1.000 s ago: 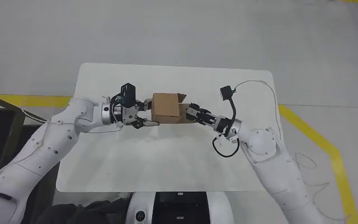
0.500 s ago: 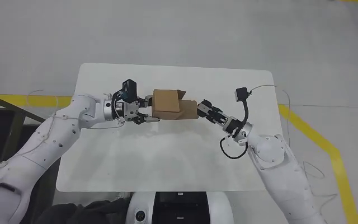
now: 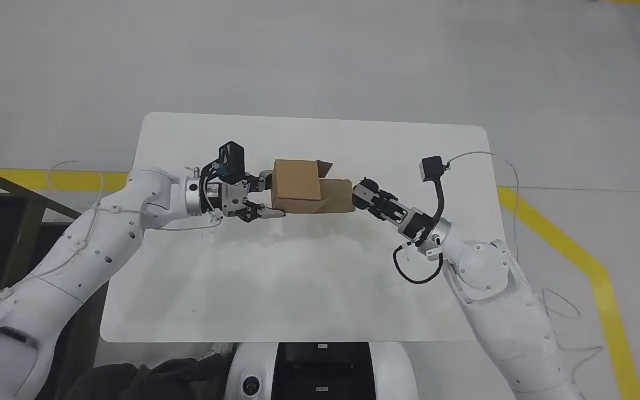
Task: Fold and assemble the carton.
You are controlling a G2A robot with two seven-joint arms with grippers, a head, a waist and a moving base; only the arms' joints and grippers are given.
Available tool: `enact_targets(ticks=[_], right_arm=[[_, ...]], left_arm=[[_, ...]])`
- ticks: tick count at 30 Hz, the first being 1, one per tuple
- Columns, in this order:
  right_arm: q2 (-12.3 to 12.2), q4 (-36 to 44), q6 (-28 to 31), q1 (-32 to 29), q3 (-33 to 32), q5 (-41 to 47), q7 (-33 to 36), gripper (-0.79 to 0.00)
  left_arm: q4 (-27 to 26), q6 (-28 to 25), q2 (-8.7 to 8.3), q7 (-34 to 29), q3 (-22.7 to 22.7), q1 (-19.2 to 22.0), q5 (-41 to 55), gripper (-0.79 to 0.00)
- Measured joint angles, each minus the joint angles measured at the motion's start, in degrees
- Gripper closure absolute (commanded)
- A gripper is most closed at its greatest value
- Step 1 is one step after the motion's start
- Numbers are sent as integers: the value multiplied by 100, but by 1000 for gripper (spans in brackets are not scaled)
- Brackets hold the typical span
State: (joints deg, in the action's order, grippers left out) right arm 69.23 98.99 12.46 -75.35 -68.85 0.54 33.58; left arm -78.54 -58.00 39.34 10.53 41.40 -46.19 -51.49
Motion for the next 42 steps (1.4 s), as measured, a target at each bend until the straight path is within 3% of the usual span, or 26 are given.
enact_targets(ticks=[8,20,30,42], right_arm=[[0,5,-3,-6,-2,-10,-21,0],[-57,125,-95,-209,-146,-144,122,0],[-112,508,-119,-489,49,-88,819,0],[-83,479,-150,-320,415,22,845,0]], left_arm=[[-163,163,-10,-86,103,-94,67,0],[-789,0,-197,-126,563,-668,-352,0],[-820,0,-245,292,477,-734,-649,0],[-829,0,-276,613,206,-585,-831,0]])
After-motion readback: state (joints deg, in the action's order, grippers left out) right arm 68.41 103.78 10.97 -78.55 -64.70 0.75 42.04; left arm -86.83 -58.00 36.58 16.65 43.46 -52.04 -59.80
